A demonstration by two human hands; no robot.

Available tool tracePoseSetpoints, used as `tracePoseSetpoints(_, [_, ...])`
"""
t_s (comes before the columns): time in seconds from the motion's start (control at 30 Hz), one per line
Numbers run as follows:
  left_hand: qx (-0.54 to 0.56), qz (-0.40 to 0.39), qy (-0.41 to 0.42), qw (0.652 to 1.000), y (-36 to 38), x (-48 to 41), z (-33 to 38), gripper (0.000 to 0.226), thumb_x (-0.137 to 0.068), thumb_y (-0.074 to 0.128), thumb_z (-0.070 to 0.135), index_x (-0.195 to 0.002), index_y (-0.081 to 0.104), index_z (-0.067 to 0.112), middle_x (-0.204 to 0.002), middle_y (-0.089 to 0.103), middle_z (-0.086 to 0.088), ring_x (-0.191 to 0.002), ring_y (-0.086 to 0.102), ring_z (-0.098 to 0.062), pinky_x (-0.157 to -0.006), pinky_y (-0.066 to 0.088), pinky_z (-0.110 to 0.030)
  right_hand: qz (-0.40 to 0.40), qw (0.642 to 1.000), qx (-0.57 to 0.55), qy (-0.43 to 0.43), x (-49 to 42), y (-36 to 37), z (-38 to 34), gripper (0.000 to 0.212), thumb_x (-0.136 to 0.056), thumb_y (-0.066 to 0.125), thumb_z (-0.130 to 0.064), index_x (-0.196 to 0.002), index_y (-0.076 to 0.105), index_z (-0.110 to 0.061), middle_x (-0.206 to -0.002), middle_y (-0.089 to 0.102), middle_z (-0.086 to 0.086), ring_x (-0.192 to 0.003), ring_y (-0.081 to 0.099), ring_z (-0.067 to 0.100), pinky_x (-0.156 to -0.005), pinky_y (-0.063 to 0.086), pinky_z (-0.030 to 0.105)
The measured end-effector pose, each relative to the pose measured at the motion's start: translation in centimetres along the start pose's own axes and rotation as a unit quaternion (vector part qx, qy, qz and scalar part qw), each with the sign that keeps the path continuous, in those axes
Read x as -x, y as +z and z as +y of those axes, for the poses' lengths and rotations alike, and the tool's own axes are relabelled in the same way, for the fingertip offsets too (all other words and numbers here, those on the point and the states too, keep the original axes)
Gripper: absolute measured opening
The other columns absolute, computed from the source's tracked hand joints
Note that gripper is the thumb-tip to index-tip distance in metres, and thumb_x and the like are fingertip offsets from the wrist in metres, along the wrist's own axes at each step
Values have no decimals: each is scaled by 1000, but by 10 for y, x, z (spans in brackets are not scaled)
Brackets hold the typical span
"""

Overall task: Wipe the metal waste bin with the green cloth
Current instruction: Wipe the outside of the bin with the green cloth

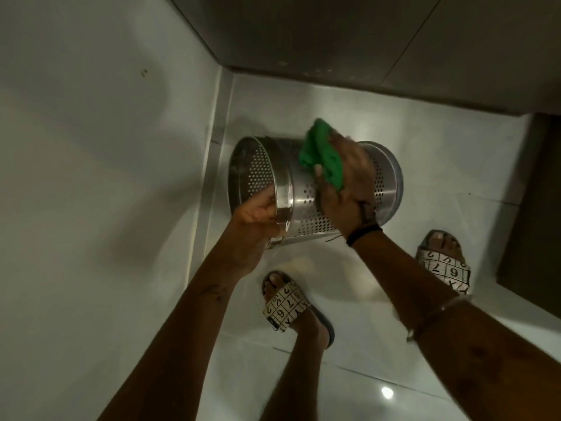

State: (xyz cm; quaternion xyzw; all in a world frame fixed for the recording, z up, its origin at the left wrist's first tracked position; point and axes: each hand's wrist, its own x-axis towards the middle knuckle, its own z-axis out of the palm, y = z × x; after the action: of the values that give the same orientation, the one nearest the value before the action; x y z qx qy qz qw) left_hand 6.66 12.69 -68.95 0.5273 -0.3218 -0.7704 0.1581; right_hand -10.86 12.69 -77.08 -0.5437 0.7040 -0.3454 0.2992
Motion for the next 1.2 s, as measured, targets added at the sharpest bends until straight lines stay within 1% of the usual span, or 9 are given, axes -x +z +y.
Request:
tracePoseSetpoints(0.07, [-43,10,-8,999,-5,0,-3,67,-72,51,-13,-133,54,16,-119,71,-6,-117,63,-27,-92,52,-55,-1,996,68,65,-7,-8,39,52,-100,37,-44,-139,56,-15,-132,66,9,-122,60,27,-106,45,47])
tracePoseSetpoints(0.2, [-65,2,19,998,0,-4,10,62,-83,61,-2,-139,47,19,-124,68,-1,-120,62,-20,-92,55,-38,-34,963,97,249,-34,-25,49,61,-91,34,-62,-128,63,-22,-123,71,10,-116,64,34,-104,49,46])
tracePoseSetpoints(0.3, [-69,4,44,997,8,-12,20,50,-91,48,-11,-136,49,11,-122,67,-10,-116,64,-23,-94,53,-40,-46,997,-13,62,-28,-12,-18,39,-98,52,-37,-131,62,-19,-128,69,9,-118,63,28,-105,49,45])
tracePoseSetpoints(0.4, [-81,5,32,996,7,-12,16,52,-87,48,-16,-125,58,19,-110,71,1,-106,67,-14,-86,55,-32,-77,993,-29,-81,-6,8,-46,50,-93,52,-37,-138,54,-16,-144,57,10,-135,50,31,-116,36,51])
tracePoseSetpoints(0.57, [-50,11,-32,998,-4,-1,2,37,-83,59,1,-112,63,24,-106,75,1,-104,70,-20,-79,60,-33,3,996,27,87,34,-7,39,45,-99,45,-43,-136,53,-18,-132,64,11,-123,57,31,-103,46,55])
tracePoseSetpoints(0.7, [-68,82,-57,993,11,-10,-6,14,-95,55,18,-101,66,23,-101,75,1,-98,72,-17,-79,60,-32,-31,951,130,278,26,-25,94,72,-90,26,-69,-135,59,-23,-129,68,8,-120,60,34,-101,47,53])
tracePoseSetpoints(0.83, [-95,14,-55,994,20,-17,-7,24,-89,57,0,-101,69,17,-100,77,0,-97,72,-16,-77,58,-30,-165,978,-50,118,-17,-9,3,57,-94,37,-62,-134,59,-28,-130,69,2,-120,63,22,-104,50,47])
tracePoseSetpoints(0.97, [-158,-9,-61,985,9,-5,-9,37,-83,58,-15,-89,68,20,-86,75,4,-86,72,-10,-72,59,-23,-118,988,-61,-84,-8,10,-61,51,-93,58,-38,-138,56,-16,-141,62,7,-134,52,29,-114,37,54])
tracePoseSetpoints(1.2, [-213,62,-137,965,-6,-1,-7,40,-74,78,18,-112,66,15,-112,71,-9,-108,67,-26,-95,54,-50,-93,985,20,146,38,-3,44,58,-96,39,-52,-143,51,-21,-140,61,7,-131,54,30,-110,41,54])
